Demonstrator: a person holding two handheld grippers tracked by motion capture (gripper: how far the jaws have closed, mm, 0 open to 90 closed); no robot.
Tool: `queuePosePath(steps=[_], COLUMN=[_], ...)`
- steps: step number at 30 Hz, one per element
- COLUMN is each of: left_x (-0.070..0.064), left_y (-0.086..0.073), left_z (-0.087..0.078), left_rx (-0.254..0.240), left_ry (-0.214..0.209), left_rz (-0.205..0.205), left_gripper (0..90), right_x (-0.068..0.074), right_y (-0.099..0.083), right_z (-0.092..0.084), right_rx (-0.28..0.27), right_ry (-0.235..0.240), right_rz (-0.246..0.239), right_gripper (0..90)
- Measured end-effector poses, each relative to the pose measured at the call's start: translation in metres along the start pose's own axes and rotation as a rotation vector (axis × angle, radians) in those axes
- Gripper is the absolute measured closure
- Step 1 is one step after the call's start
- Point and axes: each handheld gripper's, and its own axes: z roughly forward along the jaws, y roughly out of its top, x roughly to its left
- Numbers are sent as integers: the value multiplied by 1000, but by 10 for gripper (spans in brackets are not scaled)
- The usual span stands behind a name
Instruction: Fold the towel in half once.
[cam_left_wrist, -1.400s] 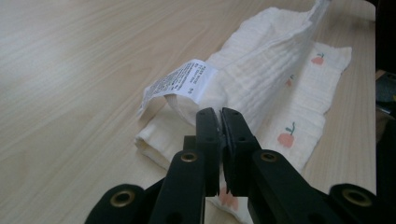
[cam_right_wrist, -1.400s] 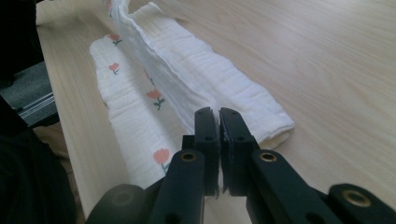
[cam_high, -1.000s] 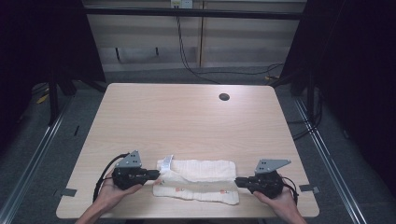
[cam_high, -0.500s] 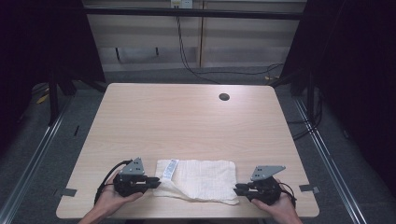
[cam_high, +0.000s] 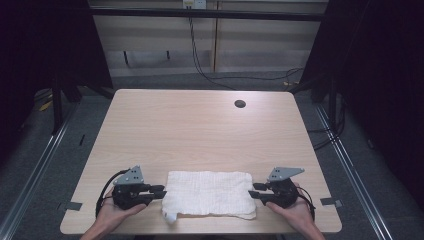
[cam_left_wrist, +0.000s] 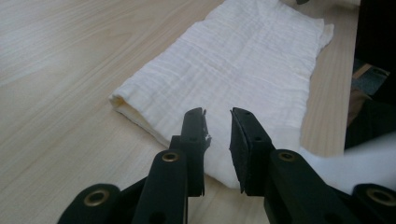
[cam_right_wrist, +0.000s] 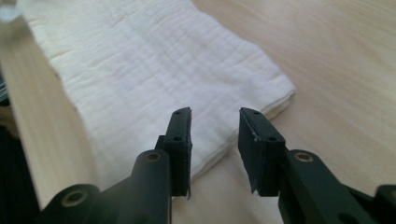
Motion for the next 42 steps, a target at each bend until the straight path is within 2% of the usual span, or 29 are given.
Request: queuePosePath(steps=[4,6,7,9,13,17,18,19,21,24,25,26,27,30,37,40,42], left_x=[3,6,7,8,9,9,8,6,1,-1,-2,-1,-2,-4,-5,-3,2], left_y=[2,3,4,4,4,4,5,5,5,6,7,7,8,12,26,29,29], left_z=[12,20,24,28,29,33,35,37,41,42,43,45,47,53,70,66,59], left_rx=[45,72,88,106,115,125,144,162,165,188,180,170,167,165,176,167,137], left_ry=[-4,13,16,38,47,36,39,45,44,35,32,10,14,15,14,3,-1], left_rz=[7,7,0,-8,-19,-25,-16,-11,6,25,16,4,-3,0,6,-7,-44], left_gripper=[735,709,682,606,546,561,566,566,585,672,689,706,710,706,704,652,624], right_x=[-9,-14,-16,-23,-30,-28,-26,-26,-25,-24,-25,-25,-27,-33,-47,-53,-51], right_y=[10,15,17,21,22,21,21,22,21,22,22,22,22,20,13,12,14], right_z=[12,14,16,20,30,36,36,37,38,37,37,36,35,32,23,22,22], right_rx=[30,40,38,41,46,80,93,101,100,108,110,112,113,113,102,100,97], right_ry=[-32,-60,-73,-78,-76,-53,-56,-68,-52,-48,-46,-56,-61,-81,-111,-126,-142], right_rz=[0,-1,13,10,22,7,-11,-22,-29,-40,-38,-27,-22,7,43,68,69], right_gripper=[573,540,537,521,519,562,565,587,655,746,756,767,776,777,774,687,618])
